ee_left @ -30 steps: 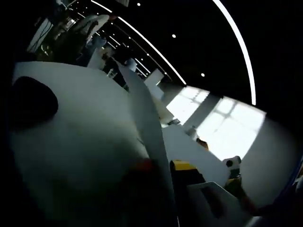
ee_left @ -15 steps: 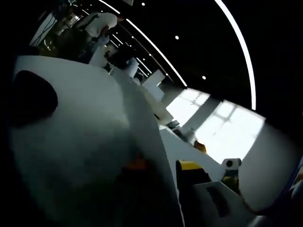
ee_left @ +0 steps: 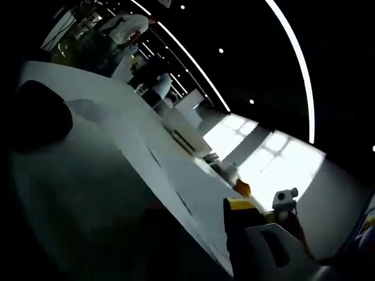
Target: Organize the stack of printing papers by aligning and flattening the scattered papers on the table
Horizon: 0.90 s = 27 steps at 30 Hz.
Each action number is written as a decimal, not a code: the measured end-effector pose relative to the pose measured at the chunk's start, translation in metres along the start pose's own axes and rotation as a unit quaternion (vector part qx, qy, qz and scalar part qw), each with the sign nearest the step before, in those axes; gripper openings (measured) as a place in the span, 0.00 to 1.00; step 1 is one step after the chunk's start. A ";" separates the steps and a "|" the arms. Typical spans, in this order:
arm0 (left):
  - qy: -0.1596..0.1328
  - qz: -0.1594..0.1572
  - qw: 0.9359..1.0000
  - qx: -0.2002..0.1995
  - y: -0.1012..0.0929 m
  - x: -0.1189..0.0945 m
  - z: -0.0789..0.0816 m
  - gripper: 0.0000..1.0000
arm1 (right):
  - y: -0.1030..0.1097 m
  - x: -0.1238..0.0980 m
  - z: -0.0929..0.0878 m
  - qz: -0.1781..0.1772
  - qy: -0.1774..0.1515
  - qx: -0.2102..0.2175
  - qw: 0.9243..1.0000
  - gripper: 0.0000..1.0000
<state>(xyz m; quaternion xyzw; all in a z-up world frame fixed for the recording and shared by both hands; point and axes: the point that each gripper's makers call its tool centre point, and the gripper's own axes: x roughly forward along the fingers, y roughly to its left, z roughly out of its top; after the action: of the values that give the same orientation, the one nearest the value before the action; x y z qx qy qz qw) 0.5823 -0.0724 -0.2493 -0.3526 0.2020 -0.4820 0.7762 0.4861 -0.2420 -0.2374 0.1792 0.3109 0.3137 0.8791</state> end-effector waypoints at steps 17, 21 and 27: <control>0.012 -0.009 1.000 0.009 -0.004 0.001 -0.004 0.41 | 0.049 0.017 0.099 -0.048 0.029 -0.226 0.973 0.00; 0.014 -0.012 1.000 0.010 -0.005 0.001 -0.004 0.42 | 0.063 0.021 0.115 -0.044 0.015 -0.249 0.967 0.00; 0.016 -0.015 1.000 0.017 -0.006 0.001 -0.005 0.43 | 0.113 0.022 0.120 -0.041 -0.006 -0.281 0.959 0.00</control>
<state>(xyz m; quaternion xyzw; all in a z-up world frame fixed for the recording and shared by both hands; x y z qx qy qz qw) 0.5762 -0.0769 -0.2484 -0.3348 0.2012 -0.5025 0.7714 0.5288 -0.1581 -0.0997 -0.0860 0.2125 0.3511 0.9079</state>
